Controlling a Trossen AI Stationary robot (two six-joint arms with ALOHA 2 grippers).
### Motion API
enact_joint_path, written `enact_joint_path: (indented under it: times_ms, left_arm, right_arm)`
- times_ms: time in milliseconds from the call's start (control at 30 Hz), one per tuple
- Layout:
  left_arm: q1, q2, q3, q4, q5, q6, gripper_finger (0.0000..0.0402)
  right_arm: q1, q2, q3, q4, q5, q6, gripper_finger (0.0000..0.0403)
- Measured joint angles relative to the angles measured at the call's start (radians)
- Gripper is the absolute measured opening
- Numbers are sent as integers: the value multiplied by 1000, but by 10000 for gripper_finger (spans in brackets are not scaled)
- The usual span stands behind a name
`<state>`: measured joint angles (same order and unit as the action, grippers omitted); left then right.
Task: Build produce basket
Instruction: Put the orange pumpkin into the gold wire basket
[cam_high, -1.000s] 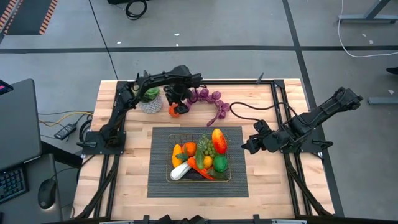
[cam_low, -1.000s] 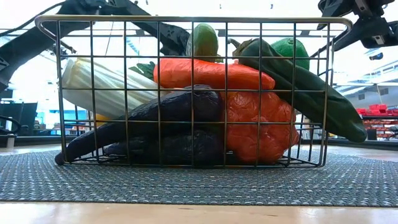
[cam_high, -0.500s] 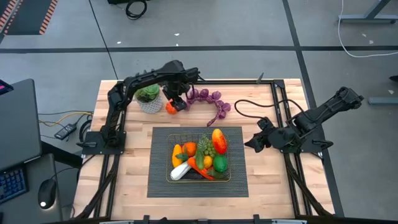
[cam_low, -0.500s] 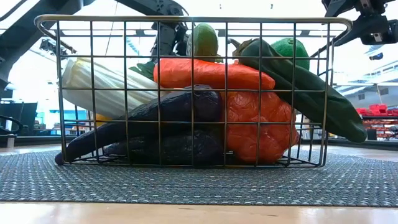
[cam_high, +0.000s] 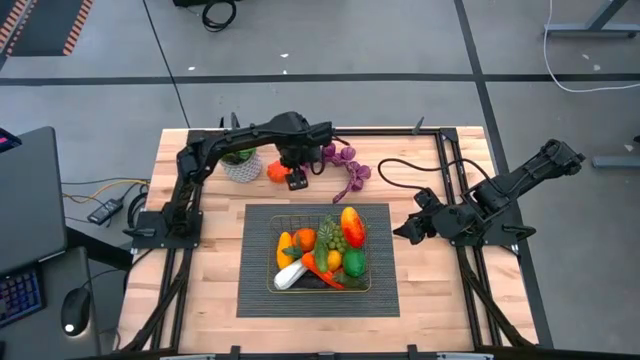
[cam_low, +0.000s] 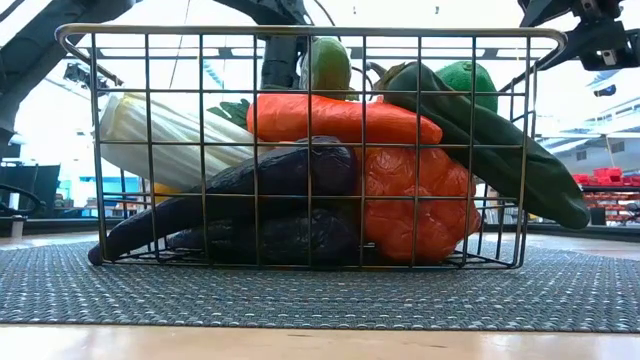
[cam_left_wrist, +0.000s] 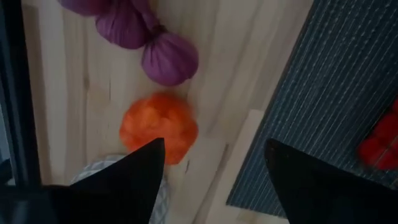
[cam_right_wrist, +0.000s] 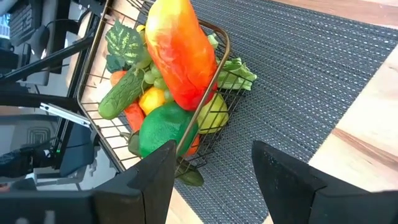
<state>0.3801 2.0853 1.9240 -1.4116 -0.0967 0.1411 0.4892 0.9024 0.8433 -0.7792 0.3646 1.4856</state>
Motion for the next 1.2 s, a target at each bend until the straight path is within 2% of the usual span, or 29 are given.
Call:
enact_joint_path:
  times_ms: [200,367,633,767,967,1200]
  left_arm:
    - [-20,0,0,18,1,-78,266]
    - [-21,0,0,27,0,-80,257]
    - [-25,0,0,17,0,-93,266]
    - [-21,1,0,-23,0,-46,296]
    - [-21,2,0,-51,-5,1,386]
    - [-14,2,-8,-71,-71,54,396]
  right_arm:
    - [0,0,0,-2,9,-19,217]
    - [0,0,0,-17,26,-22,217]
    - [0,0,0,-33,30,-23,217]
    - [0,0,0,-34,29,-23,217]
    - [0,0,0,-39,27,-40,217]
    - [0,0,0,-39,27,-45,217]
